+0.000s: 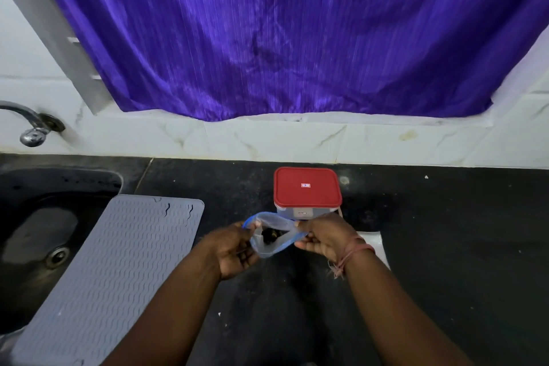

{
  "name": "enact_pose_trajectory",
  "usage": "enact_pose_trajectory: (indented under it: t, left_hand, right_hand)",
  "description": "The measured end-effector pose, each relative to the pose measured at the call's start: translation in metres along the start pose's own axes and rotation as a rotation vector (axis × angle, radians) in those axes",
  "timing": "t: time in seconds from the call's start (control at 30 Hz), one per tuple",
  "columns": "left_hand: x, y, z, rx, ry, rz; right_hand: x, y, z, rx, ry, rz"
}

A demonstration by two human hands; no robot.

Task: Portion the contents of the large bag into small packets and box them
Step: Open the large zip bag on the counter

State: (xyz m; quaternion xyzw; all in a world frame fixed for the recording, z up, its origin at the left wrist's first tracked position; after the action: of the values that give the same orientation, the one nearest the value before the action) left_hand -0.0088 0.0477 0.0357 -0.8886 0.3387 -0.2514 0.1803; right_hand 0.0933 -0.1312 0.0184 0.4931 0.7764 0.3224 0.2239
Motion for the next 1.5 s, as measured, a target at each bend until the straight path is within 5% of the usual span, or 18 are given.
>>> enact_pose_trajectory:
  t: [0.2, 0.43, 0.67, 0.87, 1.0, 1.1, 1.2, 1.37, 1.5]
  left_hand:
    - [-0.003, 0.002, -0.001, -0.059, -0.022, -0.222]
    - [-0.011, -0.002, 0.007, -0.076, 0.01, -0.631]
    - [-0.015, 0.0, 0.011, -0.078, 0.106, -0.517]
    - [-0.007, -0.002, 0.015, 0.16, 0.091, -0.157]
    - [0.001, 0.002, 0.016, 0.437, -0.009, 0.604]
    - [0.001, -0.002, 0.016, 0.476, -0.166, 0.818]
    - [-0.003, -0.005, 0.02, 0.508, -0.259, 0.761]
    - [0.004, -0.01, 0.021, 0.462, -0.246, 0.654]
    - [0.012, -0.017, 0.023, 0.461, -0.244, 0.529]
  right_hand:
    - [0.013, -0.003, 0.002, -0.039, -0.078, 0.106]
    - [0.015, -0.002, 0.006, 0.223, 0.096, 0.65]
    - [0.023, -0.01, -0.003, 0.269, 0.225, 0.572]
    - [0.025, -0.015, 0.0, 0.276, 0.082, 0.48]
    - [0.029, -0.018, 0.011, 0.219, 0.052, 0.41]
    - [0.024, -0.017, 0.009, 0.136, 0.088, 0.391]
    - [0.018, -0.016, 0.005, -0.071, 0.094, 0.079]
    - [0.021, -0.008, 0.009, -0.597, -0.143, -0.739]
    - [0.027, 0.008, 0.0, -0.731, -0.244, -1.024]
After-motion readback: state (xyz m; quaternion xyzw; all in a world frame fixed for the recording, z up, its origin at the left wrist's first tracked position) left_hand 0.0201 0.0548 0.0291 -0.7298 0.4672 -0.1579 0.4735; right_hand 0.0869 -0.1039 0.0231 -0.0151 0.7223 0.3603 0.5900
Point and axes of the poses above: each hand's wrist, its own z-axis towards the middle knuckle, its own x-axis out of the palm, y = z × x, the point moved 2 cm from there along z, towards the middle knuckle, and after that the axes turned 8 degrees about -z, right-handed, at the moved point
